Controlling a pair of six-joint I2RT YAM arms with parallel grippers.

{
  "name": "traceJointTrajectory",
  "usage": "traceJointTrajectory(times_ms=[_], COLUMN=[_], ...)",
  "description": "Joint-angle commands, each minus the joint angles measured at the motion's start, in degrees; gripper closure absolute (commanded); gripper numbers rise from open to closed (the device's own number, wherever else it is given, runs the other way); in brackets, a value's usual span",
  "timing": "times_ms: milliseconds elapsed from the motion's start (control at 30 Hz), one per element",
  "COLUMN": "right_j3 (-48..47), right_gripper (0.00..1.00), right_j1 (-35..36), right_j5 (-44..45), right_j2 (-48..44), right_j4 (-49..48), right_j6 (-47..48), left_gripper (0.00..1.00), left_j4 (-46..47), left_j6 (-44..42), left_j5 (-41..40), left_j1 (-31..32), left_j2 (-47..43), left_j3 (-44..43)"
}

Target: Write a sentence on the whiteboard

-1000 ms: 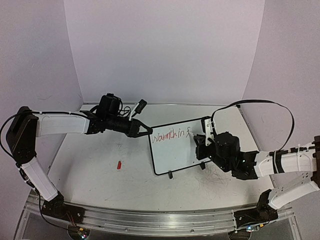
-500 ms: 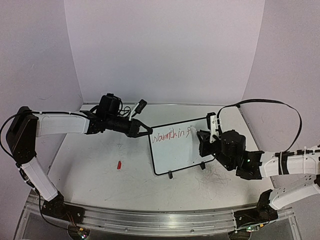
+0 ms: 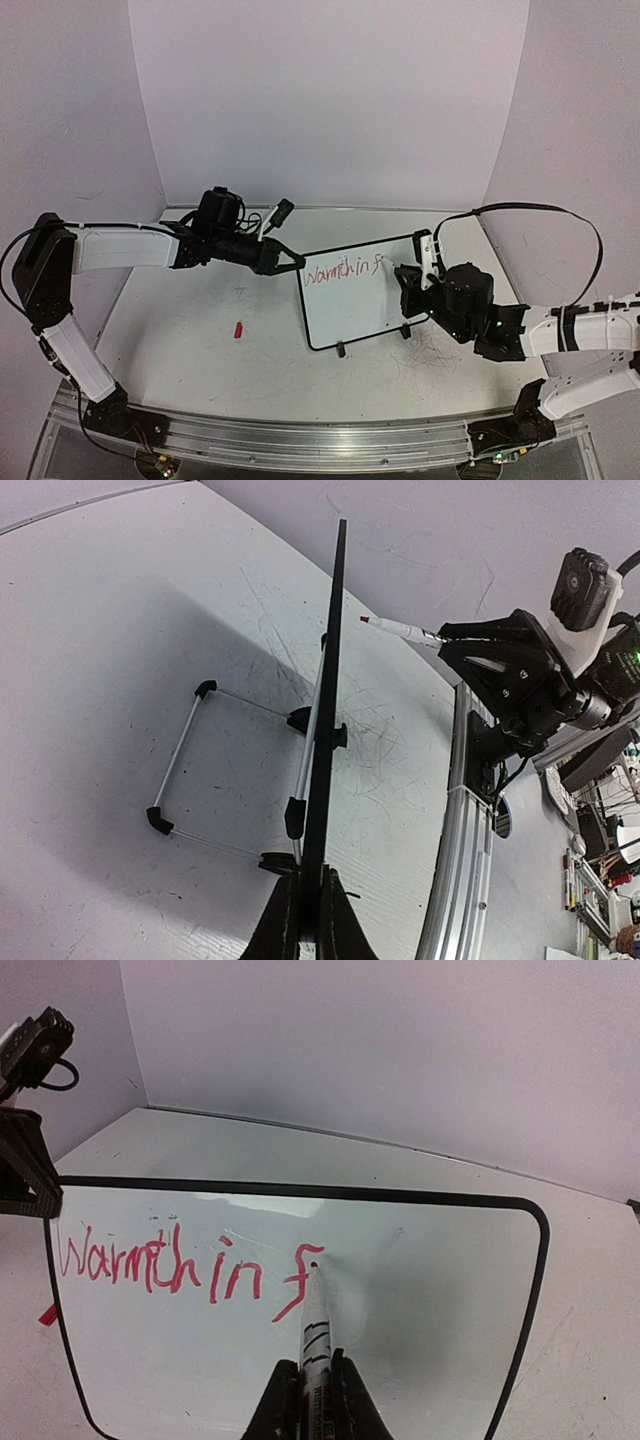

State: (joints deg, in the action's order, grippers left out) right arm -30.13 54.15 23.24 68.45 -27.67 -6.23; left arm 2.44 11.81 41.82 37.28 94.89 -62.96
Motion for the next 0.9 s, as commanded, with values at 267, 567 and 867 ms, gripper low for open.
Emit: traceJointTrajectory(times_ms=[267,567,867], right_j3=[-0.34,-0.87,-0.52], right_gripper=[1.00,1.00,1.00], right_j1=[-0.90,-1.59,-1.60], right_j5=[-0.27,-1.81,1.94], right_j2=[-0.05,1.69,1.32], right_j4=[-1.19,-2.29,-1.70], right_j6=[0.18,0.63,-0.84], left_gripper=[1.00,1.00,1.00], left_j4=[0.99,0.95,0.95], left_j6=[-0.56,-0.48,-0.48], left_j5=[0.81,0.99,0.99], left_j1=[-0.46,-0.45,-0.44], left_j2=[-1.21,-1.03,-1.13], left_j3=[-0.34,-0.39,-0.37])
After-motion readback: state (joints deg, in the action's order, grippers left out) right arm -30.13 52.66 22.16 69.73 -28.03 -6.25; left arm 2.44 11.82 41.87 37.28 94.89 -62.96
